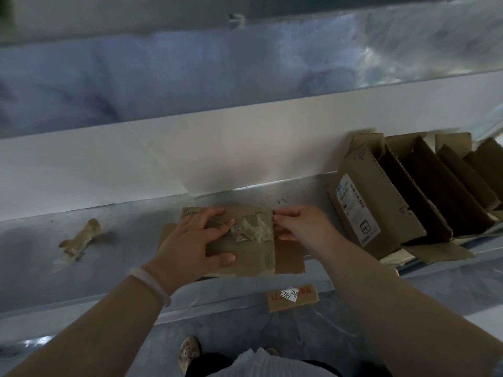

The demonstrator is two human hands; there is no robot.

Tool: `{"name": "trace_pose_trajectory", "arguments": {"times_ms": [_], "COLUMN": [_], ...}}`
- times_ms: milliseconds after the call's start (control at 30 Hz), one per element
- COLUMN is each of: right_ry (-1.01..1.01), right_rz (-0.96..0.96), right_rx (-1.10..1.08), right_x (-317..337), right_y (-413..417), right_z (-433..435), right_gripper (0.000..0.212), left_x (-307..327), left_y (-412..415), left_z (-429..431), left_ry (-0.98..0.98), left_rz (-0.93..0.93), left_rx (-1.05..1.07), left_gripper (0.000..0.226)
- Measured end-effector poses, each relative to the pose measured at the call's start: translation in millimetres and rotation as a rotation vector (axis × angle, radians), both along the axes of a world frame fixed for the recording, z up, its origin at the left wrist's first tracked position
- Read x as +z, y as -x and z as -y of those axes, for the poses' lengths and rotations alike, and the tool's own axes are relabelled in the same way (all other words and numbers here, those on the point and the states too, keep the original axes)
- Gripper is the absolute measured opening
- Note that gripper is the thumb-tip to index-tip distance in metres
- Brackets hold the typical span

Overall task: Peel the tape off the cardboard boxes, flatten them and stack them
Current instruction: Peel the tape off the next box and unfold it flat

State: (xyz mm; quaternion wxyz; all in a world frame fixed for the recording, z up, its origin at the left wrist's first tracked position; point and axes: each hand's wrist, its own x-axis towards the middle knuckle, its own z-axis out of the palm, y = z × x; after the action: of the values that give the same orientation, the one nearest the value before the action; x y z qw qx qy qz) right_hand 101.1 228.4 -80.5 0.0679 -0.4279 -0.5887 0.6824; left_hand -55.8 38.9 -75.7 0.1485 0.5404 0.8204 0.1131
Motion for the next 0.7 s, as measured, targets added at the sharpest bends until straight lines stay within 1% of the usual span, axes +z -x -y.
{"name": "trace_pose_trajectory", "arguments": {"times_ms": [100,200,233,300,333,367,400,467,600,633,700], "right_ry": [0.1,0.064,0.087,0.199,0.242,0.241,0.205,0.04,-0.478,-0.551,-0.635], "right_rz": [-0.024,0.013,0.015,0.003,-0.006,-0.007,-0.001,0.04,0.187,0.179,0.126], "right_rx": [-0.056,-0.085,-0.114,-0.165,-0.165,-0.144,-0.104,-0.003,0.169,0.181,0.189], "right_x": [3.9,2.6,0.8,-2.0,-1.4,-1.6,-0.6,3.7,10.4,12.7,17.7], "right_y": [1.0,4.4,7.0,13.6,16.1,18.8,20.8,22.7,20.0,18.2,13.9], "right_z": [0.9,-0.2,-0.6,-2.0,-2.4,-3.9,-5.4,-8.0,-5.6,-2.9,2.2], "right_gripper": [0.013,0.011,0.01,0.008,0.007,0.006,0.008,0.014,0.019,0.018,0.015], "left_x": [0.2,-0.9,-1.1,-1.6,-1.3,-0.3,0.8,2.4,5.1,5.9,8.4], "left_y": [-0.6,0.3,0.7,1.1,0.8,0.3,-0.1,-0.7,-2.2,-3.4,-6.6], "left_z": [-0.6,-0.5,-0.5,-0.5,-0.5,-0.8,-1.4,-3.2,-5.6,-6.2,-9.0], "left_ry": [-0.002,-0.005,-0.007,-0.01,-0.011,-0.007,0.003,0.028,0.048,0.05,0.059], "left_rz": [0.007,0.011,0.011,0.012,0.014,0.018,0.021,0.031,0.038,0.032,0.027], "left_rx": [0.006,0.003,0.0,-0.002,-0.001,0.003,0.008,0.013,0.022,0.023,0.035], "left_gripper": [0.08,0.084,0.085,0.082,0.08,0.08,0.08,0.082,0.084,0.082,0.074]}}
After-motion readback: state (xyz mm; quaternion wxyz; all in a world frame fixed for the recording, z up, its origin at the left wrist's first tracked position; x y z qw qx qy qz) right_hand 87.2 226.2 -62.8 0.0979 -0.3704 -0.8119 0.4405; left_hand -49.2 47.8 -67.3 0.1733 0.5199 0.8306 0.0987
